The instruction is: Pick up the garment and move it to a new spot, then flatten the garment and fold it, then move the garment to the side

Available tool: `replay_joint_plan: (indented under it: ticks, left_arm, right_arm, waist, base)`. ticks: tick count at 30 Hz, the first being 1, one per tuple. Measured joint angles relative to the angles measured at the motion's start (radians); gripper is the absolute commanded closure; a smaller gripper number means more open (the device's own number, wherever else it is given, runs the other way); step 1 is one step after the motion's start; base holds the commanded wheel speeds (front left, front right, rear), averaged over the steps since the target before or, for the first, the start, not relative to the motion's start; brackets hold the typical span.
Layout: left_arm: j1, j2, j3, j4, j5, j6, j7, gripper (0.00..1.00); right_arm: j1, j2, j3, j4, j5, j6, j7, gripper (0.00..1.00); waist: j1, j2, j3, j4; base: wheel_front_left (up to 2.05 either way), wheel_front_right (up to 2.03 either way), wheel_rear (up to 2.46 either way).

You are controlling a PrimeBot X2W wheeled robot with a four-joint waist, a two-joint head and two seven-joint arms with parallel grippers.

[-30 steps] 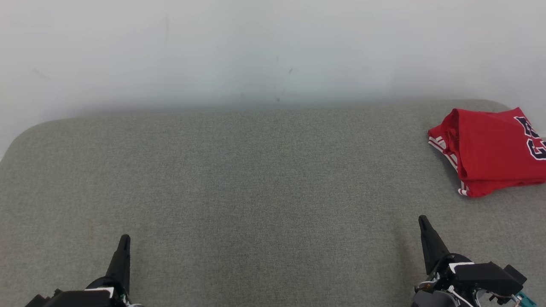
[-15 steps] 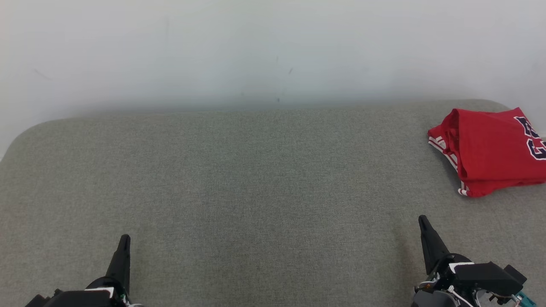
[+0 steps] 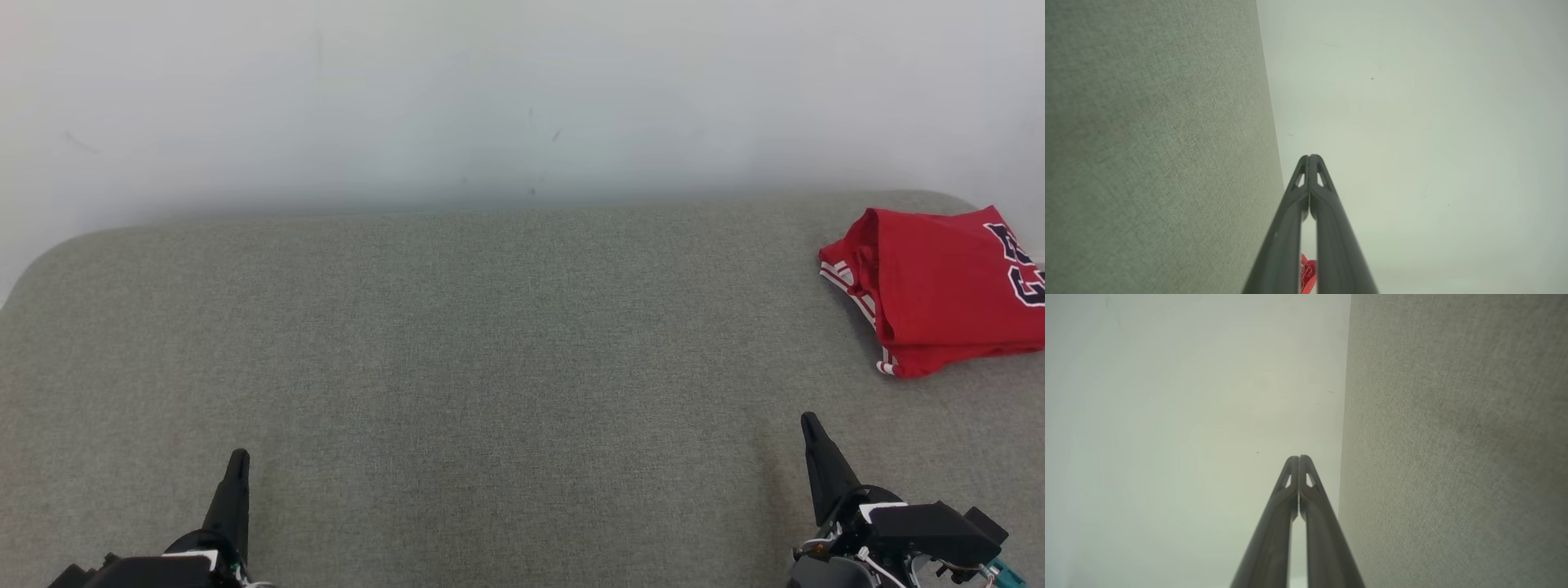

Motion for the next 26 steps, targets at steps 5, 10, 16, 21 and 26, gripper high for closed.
replay_joint_plan:
  ticks: [5,10,16,21,26]
  left_arm:
    - [0.000,0.000,0.000,0.000,0.000,0.000,0.000,1.00]
    - [0.000,0.000,0.000,0.000,0.000,0.000,0.000,1.00]
    - [0.000,0.000,0.000,0.000,0.000,0.000,0.000,1.00]
    - [0.000,0.000,0.000,0.000,0.000,0.000,0.000,1.00]
    - [0.000,0.000,0.000,0.000,0.000,0.000,0.000,1.00]
  right_arm:
    - [0.000,0.000,0.000,0.000,0.000,0.000,0.000,1.00]
    - [0.000,0.000,0.000,0.000,0.000,0.000,0.000,1.00]
    - [0.000,0.000,0.000,0.000,0.000,0.000,0.000,1.00]
    - [0.000,0.000,0.000,0.000,0.000,0.000,0.000,1.00]
    - [0.000,0.000,0.000,0.000,0.000,0.000,0.000,1.00]
  waist:
    - [0.0000,0.0000,0.000,0.000]
    - [0.0000,-0.0001,0.000,0.000]
    - [0.0000,0.0000,0.000,0.000]
    - [0.0000,-0.0001,0.000,0.000]
    - [0.0000,0.0000,0.000,0.000]
  base:
    - [0.00,0.00,0.00]
    - [0.00,0.00,0.00]
    - [0.00,0.00,0.00]
    - [0.00,0.00,0.00]
    - [0.00,0.00,0.00]
